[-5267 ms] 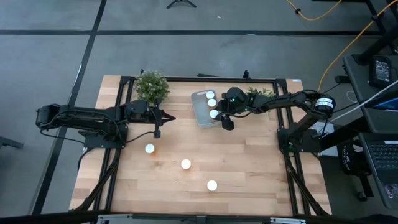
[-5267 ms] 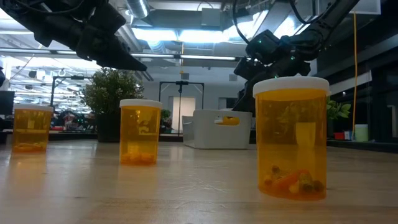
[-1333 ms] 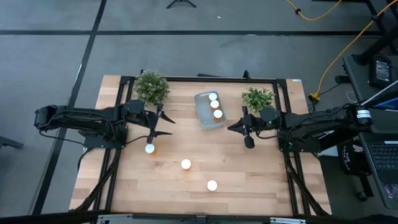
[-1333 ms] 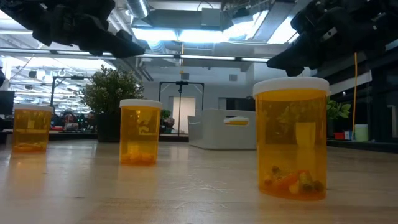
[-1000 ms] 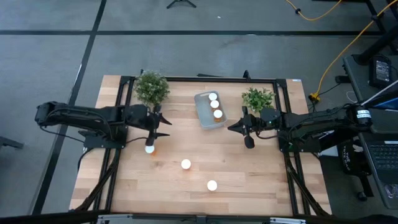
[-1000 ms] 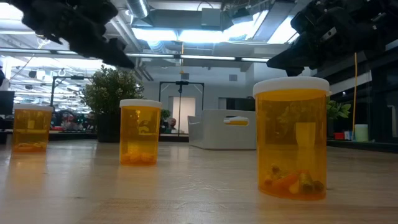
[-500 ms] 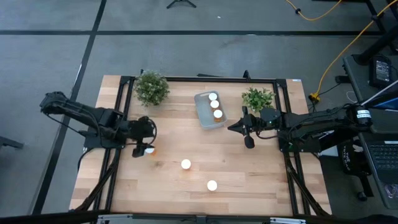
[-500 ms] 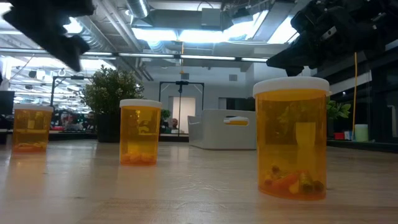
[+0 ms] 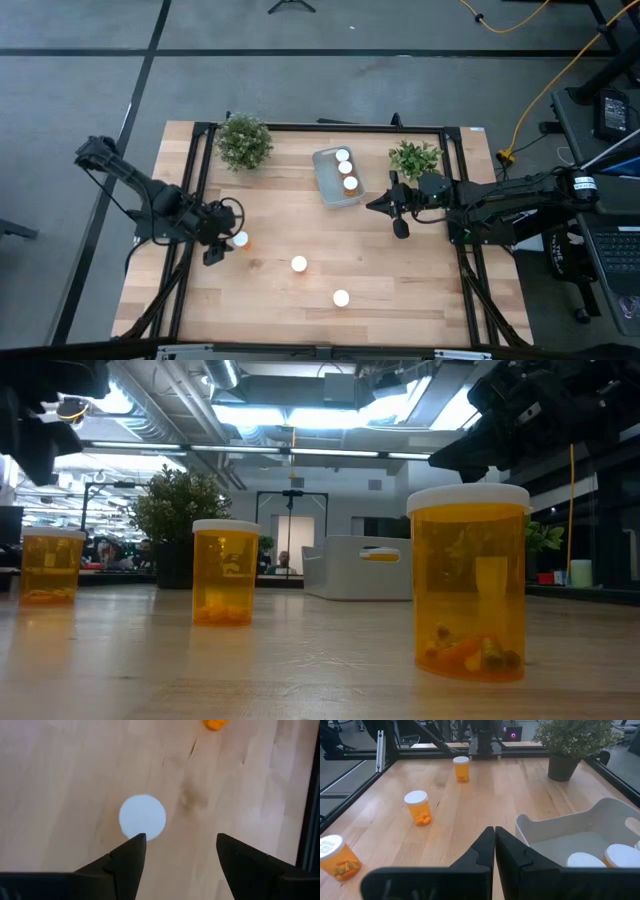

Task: Pick and place pill bottles into a basket
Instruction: Put the orange pill bottle into the gray bin

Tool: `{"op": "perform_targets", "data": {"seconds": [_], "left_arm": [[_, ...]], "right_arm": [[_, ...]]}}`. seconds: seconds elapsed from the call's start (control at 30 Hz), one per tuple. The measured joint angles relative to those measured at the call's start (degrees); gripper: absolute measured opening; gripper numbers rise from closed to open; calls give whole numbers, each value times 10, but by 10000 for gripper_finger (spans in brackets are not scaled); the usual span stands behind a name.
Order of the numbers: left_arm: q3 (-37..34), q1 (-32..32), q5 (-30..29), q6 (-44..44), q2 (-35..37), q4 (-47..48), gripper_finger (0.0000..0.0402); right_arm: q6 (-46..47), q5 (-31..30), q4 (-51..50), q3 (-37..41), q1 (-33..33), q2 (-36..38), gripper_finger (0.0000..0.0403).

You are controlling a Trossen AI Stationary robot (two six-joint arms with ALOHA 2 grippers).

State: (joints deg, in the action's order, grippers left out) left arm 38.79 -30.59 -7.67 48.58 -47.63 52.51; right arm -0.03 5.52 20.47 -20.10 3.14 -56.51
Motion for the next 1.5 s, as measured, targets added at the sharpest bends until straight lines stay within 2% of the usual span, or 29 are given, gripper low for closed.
{"op": "perform_targets", "data": {"seconds": [0.13,0.3,0.5,0.63,1.13,1.33,1.5], "left_arm": [[-10,-53,-39,56,-2,1,237],[-29,-122,-121,133,-1,-3,237],[-85,-199,-188,237,-5,-32,237],[-120,-228,-215,267,-16,-72,237],[-140,-239,-274,277,-126,-96,237],[-140,-238,-305,280,-165,-143,237],[-140,-230,-308,254,-188,-165,237]], "right_arm": [[1,1,0,0,0,0,18],[15,1,0,0,0,0,18],[30,1,-1,0,0,-5,18],[28,1,-1,0,0,-15,18],[26,0,25,0,0,-24,18],[26,0,25,0,0,-24,18],[26,0,25,0,0,-24,18]]}}
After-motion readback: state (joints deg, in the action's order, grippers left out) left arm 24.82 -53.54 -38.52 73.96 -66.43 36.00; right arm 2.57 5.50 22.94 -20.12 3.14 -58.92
